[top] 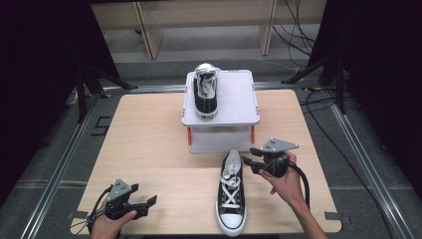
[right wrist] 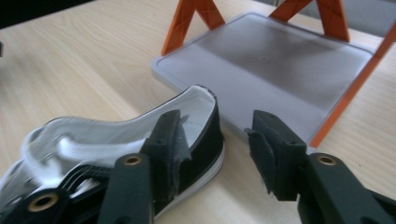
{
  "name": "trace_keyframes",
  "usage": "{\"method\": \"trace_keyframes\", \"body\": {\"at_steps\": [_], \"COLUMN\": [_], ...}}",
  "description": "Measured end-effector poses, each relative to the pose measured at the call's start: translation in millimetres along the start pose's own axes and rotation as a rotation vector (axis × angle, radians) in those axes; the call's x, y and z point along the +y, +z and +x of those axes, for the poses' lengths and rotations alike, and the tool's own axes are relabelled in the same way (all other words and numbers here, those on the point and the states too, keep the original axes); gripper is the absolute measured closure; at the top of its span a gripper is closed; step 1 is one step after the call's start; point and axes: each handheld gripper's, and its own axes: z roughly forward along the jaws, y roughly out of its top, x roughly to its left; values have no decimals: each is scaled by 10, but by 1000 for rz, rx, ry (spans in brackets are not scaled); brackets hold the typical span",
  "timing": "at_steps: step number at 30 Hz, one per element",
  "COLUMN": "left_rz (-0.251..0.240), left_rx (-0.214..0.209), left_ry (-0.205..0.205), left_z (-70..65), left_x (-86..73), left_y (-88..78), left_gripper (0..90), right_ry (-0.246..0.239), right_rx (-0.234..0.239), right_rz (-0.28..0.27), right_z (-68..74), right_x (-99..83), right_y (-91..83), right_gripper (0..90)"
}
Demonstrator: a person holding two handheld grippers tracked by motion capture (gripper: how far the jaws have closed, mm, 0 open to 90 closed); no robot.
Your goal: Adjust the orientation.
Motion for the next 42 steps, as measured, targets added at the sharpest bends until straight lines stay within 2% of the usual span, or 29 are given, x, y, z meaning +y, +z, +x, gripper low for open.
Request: {"method": "trace_keyframes", "body": {"at_steps": [1,3,4,5,7,8,9,10,12,13,15,17,18,20,22,23,25,26,27,28,29,32,35,36,38,40,42], "left_rz": [16,16,16,12,8,13,13,23,10,22,7,25,25,22,13,6,14,6,20,15,20,28,21,22,23,30,23], "left_rx": [8,5,6,1,-3,2,0,10,0,7,-11,-1,-2,-4,-4,-14,-3,-12,-15,-18,-9,-7,-9,-10,-11,-4,-12], "left_ry": [16,16,16,9,2,-4,-15,-8,-14,0,-19,-8,-10,-11,-12,-15,-8,-18,-2,-8,-6,1,-3,-3,-2,3,-2], "left_z": [4,-3,-7,-9,4,21,23,33,33,43,27,36,35,40,37,31,38,29,40,32,32,28,32,34,32,26,30], "left_x": [0,-4,-3,-3,-5,-10,-9,-8,-4,-3,-5,-8,-9,-9,-8,-6,-7,-6,-6,-8,-7,-4,-7,-8,-9,-3,-7], "left_y": [-8,-4,-7,-6,-1,10,16,15,20,16,15,6,3,2,-16,-27,-26,-24,-36,-29,-25,-36,-27,-24,-25,-37,-20], "left_gripper": [153,153,153,153,153,153,153,153,153,153,153,153,153,153,153,153,153,153,153,153,153,153,153,153,153,153,153], "right_ry": [-7,10,10,-16,-20,-50,-50,-67,-92,-95,-136,-148,-185,-195,-172,-170,-148,-141,-140,-128,-122,-29,-25,-25,7,17,80], "right_rx": [2,-2,-2,-1,19,46,46,51,60,63,60,55,31,-11,-20,-39,-93,-108,-117,-125,-117,-93,-114,-114,-117,-116,-108], "right_rz": [14,30,30,27,50,69,69,71,101,118,150,160,165,180,180,180,198,195,188,189,185,166,165,165,171,161,165], "right_z": [-24,-62,-62,-91,-92,-86,-86,-81,-65,-57,-39,-19,-11,2,-37,-54,-77,-98,-121,-140,-174,-215,-153,-153,-123,-113,-67], "right_x": [21,78,78,100,134,151,151,155,172,179,190,196,204,198,161,133,63,17,-32,-78,-123,-231,-318,-318,-354,-397,-438], "right_y": [52,170,170,208,275,348,348,383,453,477,545,537,524,470,384,319,163,91,20,-51,-110,-294,-476,-476,-570,-660,-753], "right_gripper": [567,581,581,589,621,667,667,681,694,720,795,804,812,818,816,811,794,785,778,769,759,747,746,746,746,749,761]}}
